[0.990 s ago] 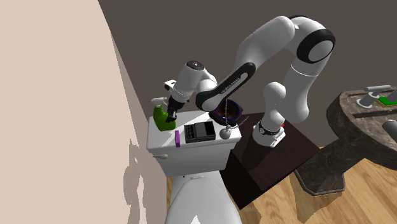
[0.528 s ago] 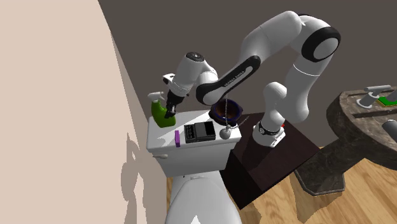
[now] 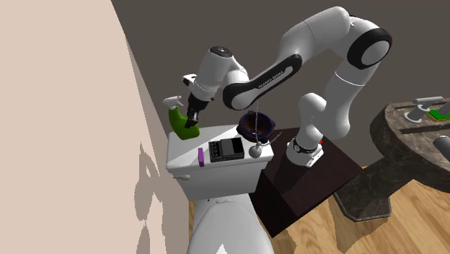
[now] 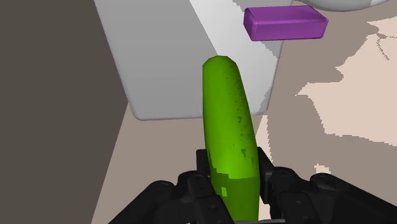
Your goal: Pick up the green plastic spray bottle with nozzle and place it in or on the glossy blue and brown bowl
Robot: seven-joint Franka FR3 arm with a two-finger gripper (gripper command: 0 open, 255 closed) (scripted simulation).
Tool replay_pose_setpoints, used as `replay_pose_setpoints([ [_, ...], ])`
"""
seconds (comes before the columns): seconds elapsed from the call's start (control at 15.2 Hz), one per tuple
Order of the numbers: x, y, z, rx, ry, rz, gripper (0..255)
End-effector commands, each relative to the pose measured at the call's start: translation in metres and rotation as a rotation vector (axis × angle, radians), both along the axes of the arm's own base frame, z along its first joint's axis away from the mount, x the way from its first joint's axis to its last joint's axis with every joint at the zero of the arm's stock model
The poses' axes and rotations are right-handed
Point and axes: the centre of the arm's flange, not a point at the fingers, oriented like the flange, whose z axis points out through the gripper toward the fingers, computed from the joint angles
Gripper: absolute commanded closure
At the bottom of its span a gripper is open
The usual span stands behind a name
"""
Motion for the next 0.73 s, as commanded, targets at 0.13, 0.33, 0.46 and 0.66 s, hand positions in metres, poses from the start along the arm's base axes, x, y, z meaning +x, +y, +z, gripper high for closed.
replay_pose_setpoints([
  [0.13,0.001,-0.001,0.021,0.0,0.0,0.0,255],
  [0.33,0.001,-0.001,0.037,0.0,0.0,0.0,255],
  [0.46,0.001,-0.001,0.048,0.0,0.0,0.0,255],
  [0.66,0.001,-0.001,0.063,0.0,0.0,0.0,255],
])
